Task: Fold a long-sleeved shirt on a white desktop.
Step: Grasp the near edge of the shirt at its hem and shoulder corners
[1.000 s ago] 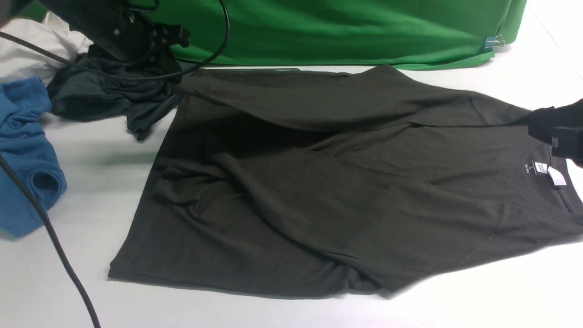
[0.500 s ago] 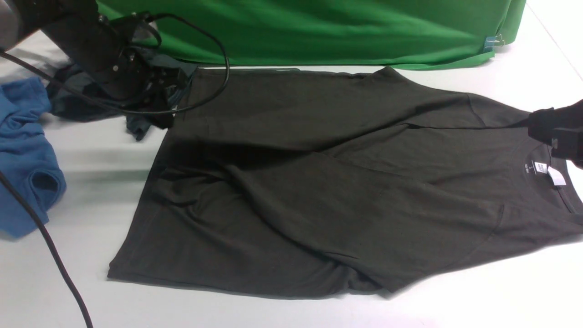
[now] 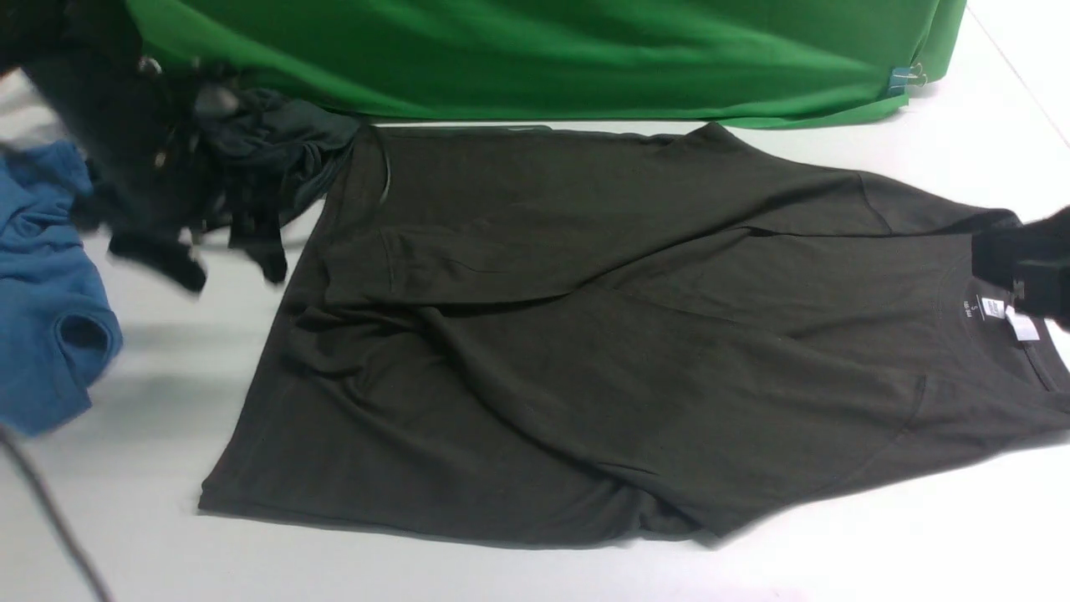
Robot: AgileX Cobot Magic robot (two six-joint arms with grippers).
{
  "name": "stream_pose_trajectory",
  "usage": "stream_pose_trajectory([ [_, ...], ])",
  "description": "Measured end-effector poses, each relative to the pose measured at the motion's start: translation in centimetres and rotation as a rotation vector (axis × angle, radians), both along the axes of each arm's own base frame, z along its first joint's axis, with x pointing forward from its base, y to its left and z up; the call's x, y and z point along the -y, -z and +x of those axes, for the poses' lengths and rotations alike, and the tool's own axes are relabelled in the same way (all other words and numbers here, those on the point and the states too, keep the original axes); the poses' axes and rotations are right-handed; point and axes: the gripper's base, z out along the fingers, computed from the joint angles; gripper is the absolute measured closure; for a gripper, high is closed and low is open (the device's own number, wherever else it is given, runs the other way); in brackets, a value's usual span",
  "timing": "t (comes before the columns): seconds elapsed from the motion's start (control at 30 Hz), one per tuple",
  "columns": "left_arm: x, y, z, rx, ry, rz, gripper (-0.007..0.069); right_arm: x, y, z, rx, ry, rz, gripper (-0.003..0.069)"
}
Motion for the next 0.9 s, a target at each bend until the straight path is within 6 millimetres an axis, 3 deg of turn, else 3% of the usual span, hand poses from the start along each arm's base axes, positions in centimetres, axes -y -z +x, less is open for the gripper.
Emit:
stream_pose_trajectory([
  [0.13, 0.5, 3.0, -4.3, -0.11, -0.04, -0.044, -0.0012, 0.0, 0.6, 0.0, -0.009, -0.001, -0.005, 0.041],
  [0.27, 0.9, 6.3, -7.1, -0.154, -0.093, -0.085, -0.0014, 0.0, 1.6, -0.1, -0.036, -0.001, -0.014, 0.041],
  [0.37, 1.1, 8.6, -8.4, -0.154, -0.134, -0.099, -0.0003, 0.1, 2.0, -0.2, -0.049, -0.002, -0.019, 0.041],
  [0.47, 1.1, 8.9, -8.6, -0.114, -0.151, -0.098, 0.0027, 0.1, 2.2, -0.2, -0.055, -0.002, -0.021, 0.041],
  [0.7, 0.8, 8.8, -8.4, -0.068, -0.151, -0.09, 0.0197, 0.0, 2.8, 0.0, -0.093, -0.026, -0.06, 0.041],
  [0.8, 0.7, 8.9, -8.3, -0.054, -0.132, -0.086, 0.0304, -0.1, 3.4, 0.2, -0.133, -0.052, -0.092, 0.041],
  [0.87, 0.7, 9.1, -8.3, -0.046, -0.128, -0.083, 0.0421, -0.7, 4.2, 0.6, -0.18, -0.104, -0.126, 0.0408],
  [0.9, 0.7, 9.1, -8.3, -0.046, -0.127, -0.083, 0.043, -0.8, 4.3, 0.7, -0.185, -0.115, -0.133, 0.0407],
])
